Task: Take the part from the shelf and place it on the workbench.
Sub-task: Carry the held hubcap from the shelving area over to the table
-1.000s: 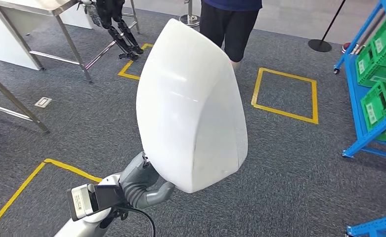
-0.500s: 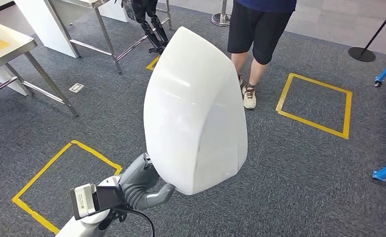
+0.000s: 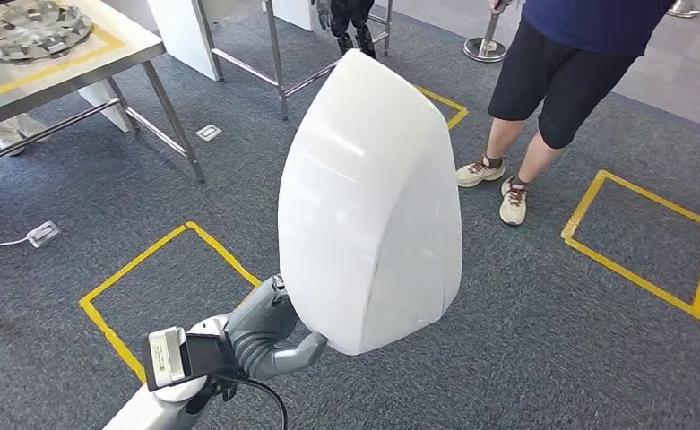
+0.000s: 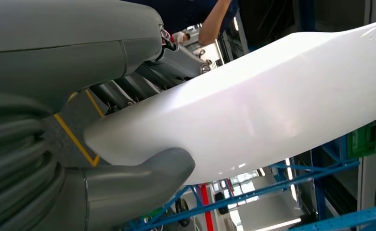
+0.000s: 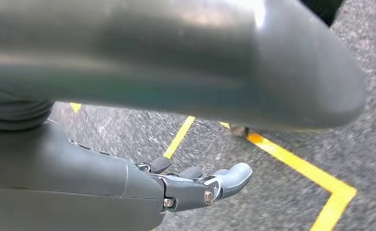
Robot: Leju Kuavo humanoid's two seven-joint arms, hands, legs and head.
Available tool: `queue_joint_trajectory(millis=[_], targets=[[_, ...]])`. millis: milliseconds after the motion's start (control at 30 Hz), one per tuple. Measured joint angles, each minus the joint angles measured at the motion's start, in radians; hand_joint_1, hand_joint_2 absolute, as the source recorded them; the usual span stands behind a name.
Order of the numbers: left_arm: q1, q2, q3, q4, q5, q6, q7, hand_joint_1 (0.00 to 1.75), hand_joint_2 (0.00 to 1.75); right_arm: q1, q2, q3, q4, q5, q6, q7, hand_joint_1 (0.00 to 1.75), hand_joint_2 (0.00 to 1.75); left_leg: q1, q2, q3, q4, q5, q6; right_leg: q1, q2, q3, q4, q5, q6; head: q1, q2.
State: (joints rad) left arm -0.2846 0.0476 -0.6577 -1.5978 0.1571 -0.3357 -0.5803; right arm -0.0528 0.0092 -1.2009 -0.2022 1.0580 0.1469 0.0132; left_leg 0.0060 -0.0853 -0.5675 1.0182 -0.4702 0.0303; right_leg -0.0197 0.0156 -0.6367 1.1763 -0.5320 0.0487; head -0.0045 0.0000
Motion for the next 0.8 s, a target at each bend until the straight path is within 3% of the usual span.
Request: queue_joint_trajectory(millis=[67, 100, 167, 200, 267, 333, 400, 433, 467, 500, 567, 600, 633, 700, 733, 800], targets=[[-0.001, 0.000, 0.000, -0.002, -0.001, 0.000, 0.001, 1.75, 1.75, 0.000, -0.001, 0.000, 0.000, 0.002, 0.000, -0.003, 0.00, 0.00, 0.000, -0.026, -0.006, 0.008, -0.003, -0.012, -0.007, 0.049, 0.053, -0.120, 0.044, 0.001, 0.002, 0.000], [-0.001, 0.000, 0.000, -0.004, -0.002, 0.000, 0.002, 1.75, 1.75, -0.001, -0.002, 0.000, 0.000, 0.003, 0.001, -0.004, 0.00, 0.00, 0.001, -0.037, -0.010, 0.009, -0.002, -0.019, -0.008, 0.064, 0.064, -0.147, 0.049, -0.002, 0.003, 0.000], [-0.001, 0.001, 0.000, -0.008, -0.005, 0.000, 0.005, 1.75, 1.75, -0.003, -0.002, 0.001, 0.000, 0.005, 0.001, -0.005, 0.00, 0.00, 0.003, -0.059, -0.018, 0.005, 0.002, -0.035, -0.005, 0.051, 0.065, -0.152, 0.047, -0.016, 0.003, 0.000], [-0.001, 0.002, 0.000, -0.010, -0.006, 0.000, 0.006, 1.75, 1.75, -0.005, -0.003, 0.001, 0.000, 0.006, 0.002, -0.006, 0.00, 0.00, 0.004, -0.055, -0.020, 0.005, 0.002, -0.041, -0.005, 0.039, 0.065, -0.154, 0.049, -0.024, 0.003, 0.000], [-0.004, 0.004, 0.000, -0.015, -0.008, 0.000, 0.009, 1.75, 1.75, -0.006, -0.003, 0.002, 0.000, 0.006, 0.002, -0.007, 0.00, 0.00, 0.002, -0.001, -0.043, 0.050, -0.028, -0.049, -0.005, 0.012, 0.068, -0.160, 0.052, -0.040, -0.005, 0.000], [-0.008, 0.005, 0.000, -0.017, -0.009, -0.002, 0.013, 1.75, 1.75, -0.004, -0.003, 0.002, 0.000, 0.006, 0.002, -0.009, 0.00, 0.00, 0.000, 0.063, -0.100, 0.171, -0.096, -0.054, -0.001, -0.018, 0.068, -0.161, 0.050, -0.049, -0.014, 0.000], [-0.009, 0.006, 0.000, -0.018, -0.010, -0.003, 0.018, 1.75, 1.75, -0.001, -0.003, 0.002, 0.000, 0.006, 0.002, -0.011, 0.00, 0.00, 0.001, 0.076, -0.153, 0.284, -0.138, -0.057, 0.002, -0.051, 0.068, -0.160, 0.048, -0.051, -0.016, 0.000], [-0.009, 0.006, -0.001, -0.018, -0.011, -0.004, 0.021, 1.75, 1.75, -0.002, -0.003, 0.002, 0.000, 0.006, 0.002, -0.013, 0.00, 0.00, 0.001, 0.077, -0.156, 0.295, -0.133, -0.057, 0.003, -0.066, 0.069, -0.160, 0.048, -0.052, -0.016, 0.000], [-0.010, 0.006, -0.001, -0.018, -0.012, -0.005, 0.023, 1.75, 1.75, -0.003, -0.003, 0.002, 0.000, 0.006, 0.002, -0.016, 0.00, 0.00, 0.001, 0.081, -0.140, 0.266, -0.110, -0.056, 0.004, -0.079, 0.070, -0.160, 0.047, -0.051, -0.017, 0.000], [-0.012, 0.006, -0.002, -0.018, -0.012, -0.006, 0.024, 1.75, 1.75, -0.005, -0.003, 0.002, 0.000, 0.006, 0.003, -0.018, 0.00, 0.00, 0.000, 0.091, -0.104, 0.201, -0.075, -0.054, 0.004, -0.092, 0.073, -0.159, 0.045, -0.049, -0.017, 0.000], [-0.017, 0.004, -0.003, -0.018, -0.016, -0.008, 0.026, 1.75, 1.75, -0.007, -0.003, 0.002, 0.000, 0.006, 0.003, -0.021, 0.00, 0.00, -0.004, 0.134, -0.033, 0.065, -0.026, -0.043, 0.008, -0.114, 0.079, -0.157, 0.040, -0.042, -0.018, 0.000], [-0.019, 0.003, -0.003, -0.018, -0.020, -0.008, 0.027, 1.75, 1.75, -0.007, -0.003, 0.002, 0.000, 0.006, 0.004, -0.021, 0.00, 0.00, -0.007, 0.147, -0.014, 0.027, -0.015, -0.035, 0.010, -0.124, 0.081, -0.156, 0.037, -0.036, -0.018, 0.000], [-0.020, 0.002, -0.003, -0.018, -0.025, -0.008, 0.028, 1.75, 1.75, -0.008, -0.003, 0.002, 0.000, 0.006, 0.004, -0.019, 0.00, 0.00, -0.010, 0.150, -0.009, 0.013, -0.014, -0.028, 0.012, -0.133, 0.083, -0.156, 0.036, -0.030, -0.017, 0.000], [-0.021, 0.001, -0.004, -0.019, -0.030, -0.008, 0.031, 1.75, 1.75, -0.011, -0.003, 0.002, 0.000, 0.006, 0.005, -0.015, 0.00, 0.00, -0.010, 0.124, -0.012, 0.011, -0.008, -0.014, 0.011, -0.150, 0.087, -0.157, 0.035, -0.018, -0.015, 0.000], [-0.022, 0.001, -0.005, -0.019, -0.031, -0.008, 0.032, 1.75, 1.75, -0.014, -0.003, 0.002, 0.000, 0.006, 0.004, -0.012, 0.00, 0.00, -0.009, 0.113, -0.012, 0.007, -0.004, -0.007, 0.008, -0.140, 0.087, -0.150, 0.028, -0.012, -0.015, 0.000], [-0.025, -0.002, -0.006, -0.019, -0.031, -0.009, 0.033, 1.75, 1.75, -0.016, -0.002, 0.002, 0.000, 0.003, 0.004, -0.007, 0.00, 0.00, -0.002, 0.091, -0.011, 0.001, 0.004, 0.005, 0.002, -0.084, 0.060, -0.083, -0.016, -0.001, -0.010, 0.000]])
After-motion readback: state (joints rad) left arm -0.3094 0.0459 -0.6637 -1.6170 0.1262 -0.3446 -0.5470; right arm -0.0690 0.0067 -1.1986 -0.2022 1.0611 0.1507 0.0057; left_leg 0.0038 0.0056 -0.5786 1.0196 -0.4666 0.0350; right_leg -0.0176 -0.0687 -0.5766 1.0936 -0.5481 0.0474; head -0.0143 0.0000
